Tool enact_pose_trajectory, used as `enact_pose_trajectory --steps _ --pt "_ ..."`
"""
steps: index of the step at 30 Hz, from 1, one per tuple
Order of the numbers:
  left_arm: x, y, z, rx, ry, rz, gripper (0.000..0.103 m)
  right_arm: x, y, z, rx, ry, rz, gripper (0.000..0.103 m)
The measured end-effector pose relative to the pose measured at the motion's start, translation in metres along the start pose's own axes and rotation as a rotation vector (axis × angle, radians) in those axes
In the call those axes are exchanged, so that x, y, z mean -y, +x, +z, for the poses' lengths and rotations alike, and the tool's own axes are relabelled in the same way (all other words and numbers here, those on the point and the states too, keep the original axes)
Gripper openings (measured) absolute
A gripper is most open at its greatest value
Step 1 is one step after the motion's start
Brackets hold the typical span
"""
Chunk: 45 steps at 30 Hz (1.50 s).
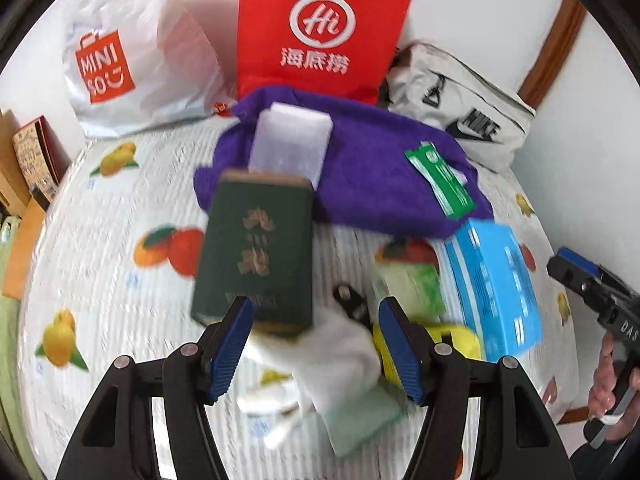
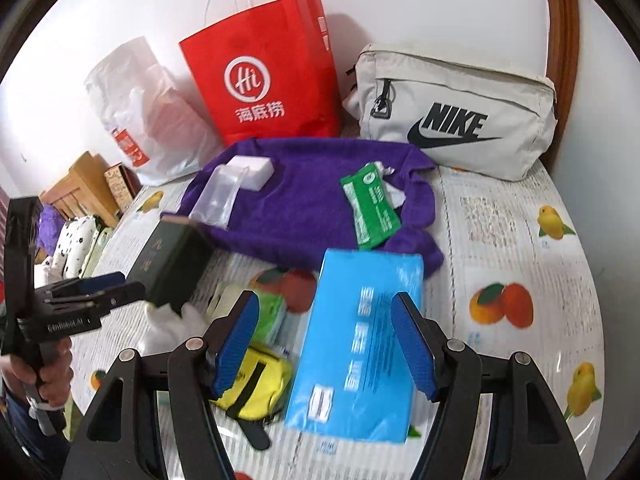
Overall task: Organize soft objects
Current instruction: 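Move both tools back toward the remaining items on the bed, then grasp the white gloves with the left tool while the right tool grasps the yellow pouch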
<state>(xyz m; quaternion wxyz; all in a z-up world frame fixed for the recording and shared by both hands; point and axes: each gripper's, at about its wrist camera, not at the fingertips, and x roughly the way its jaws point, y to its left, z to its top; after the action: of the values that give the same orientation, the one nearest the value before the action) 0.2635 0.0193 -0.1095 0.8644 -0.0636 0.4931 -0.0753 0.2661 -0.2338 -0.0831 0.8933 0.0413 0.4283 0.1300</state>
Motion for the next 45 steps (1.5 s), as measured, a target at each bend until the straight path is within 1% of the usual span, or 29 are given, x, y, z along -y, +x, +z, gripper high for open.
enact_pose_trajectory --steps 5,8,10,12,13,15,20,21,25,26,27,29,30,32,33,36,41,43,45 --pt "0.006 0.012 -0.028 -0.036 -0.024 0.027 0.063 -0.006 -0.005 -0.018 -0.011 -0.025 0.02 0.068" --pt "0.009 0.021 -0.039 -0.035 -0.03 0.039 0.063 -0.008 -0.008 -0.027 -0.017 -0.038 0.03 0.068" --pt "0.013 0.025 -0.046 -0.009 -0.019 0.058 0.063 -0.009 -0.01 -0.032 -0.02 -0.045 0.03 0.068" --pt "0.015 0.028 -0.049 0.025 -0.015 0.081 0.063 -0.009 -0.011 -0.036 -0.022 -0.047 0.032 0.068" --pt "0.015 0.03 -0.049 0.03 -0.012 0.087 0.063 -0.008 -0.01 -0.038 -0.027 -0.044 0.031 0.068" --pt "0.013 0.038 -0.05 0.008 -0.018 0.096 0.063 -0.007 -0.01 -0.041 -0.034 -0.04 0.03 0.068" --pt "0.0 0.055 -0.052 -0.036 -0.072 0.073 0.063 -0.006 -0.007 -0.045 -0.047 -0.041 0.014 0.068" --pt "0.001 0.054 -0.051 -0.019 -0.065 0.075 0.063 -0.006 -0.006 -0.046 -0.051 -0.041 0.012 0.068" --pt "0.007 0.058 -0.049 -0.023 -0.028 0.091 0.063 -0.01 -0.002 -0.047 -0.06 -0.042 0.013 0.068" --pt "0.008 0.058 -0.05 -0.009 -0.024 0.086 0.057 -0.012 -0.001 -0.047 -0.062 -0.043 0.017 0.068" --pt "0.009 0.058 -0.05 0.0 -0.018 0.078 0.042 -0.014 0.001 -0.047 -0.066 -0.046 0.021 0.068" --pt "0.01 0.057 -0.05 -0.002 0.009 0.06 0.028 -0.021 0.005 -0.048 -0.073 -0.06 0.032 0.068" --pt "0.01 0.056 -0.05 -0.007 0.014 0.048 0.019 -0.026 0.008 -0.049 -0.078 -0.071 0.04 0.068" --pt "0.006 0.054 -0.05 -0.019 0.013 0.021 0.017 -0.033 0.014 -0.051 -0.089 -0.088 0.055 0.068" --pt "0.004 0.051 -0.051 -0.018 0.01 0.017 0.015 -0.038 0.018 -0.052 -0.097 -0.1 0.064 0.068" --pt "-0.004 0.039 -0.054 -0.006 -0.003 0.014 0.015 -0.053 0.029 -0.057 -0.115 -0.138 0.097 0.068" --pt "-0.027 0.03 -0.06 -0.014 -0.044 0.059 0.015 -0.08 0.045 -0.065 -0.135 -0.231 0.156 0.068" --pt "-0.037 0.029 -0.062 -0.021 -0.074 0.066 0.015 -0.091 0.053 -0.068 -0.15 -0.27 0.172 0.068" --pt "-0.047 0.029 -0.065 -0.026 -0.108 0.064 0.015 -0.097 0.061 -0.07 -0.157 -0.299 0.17 0.068"
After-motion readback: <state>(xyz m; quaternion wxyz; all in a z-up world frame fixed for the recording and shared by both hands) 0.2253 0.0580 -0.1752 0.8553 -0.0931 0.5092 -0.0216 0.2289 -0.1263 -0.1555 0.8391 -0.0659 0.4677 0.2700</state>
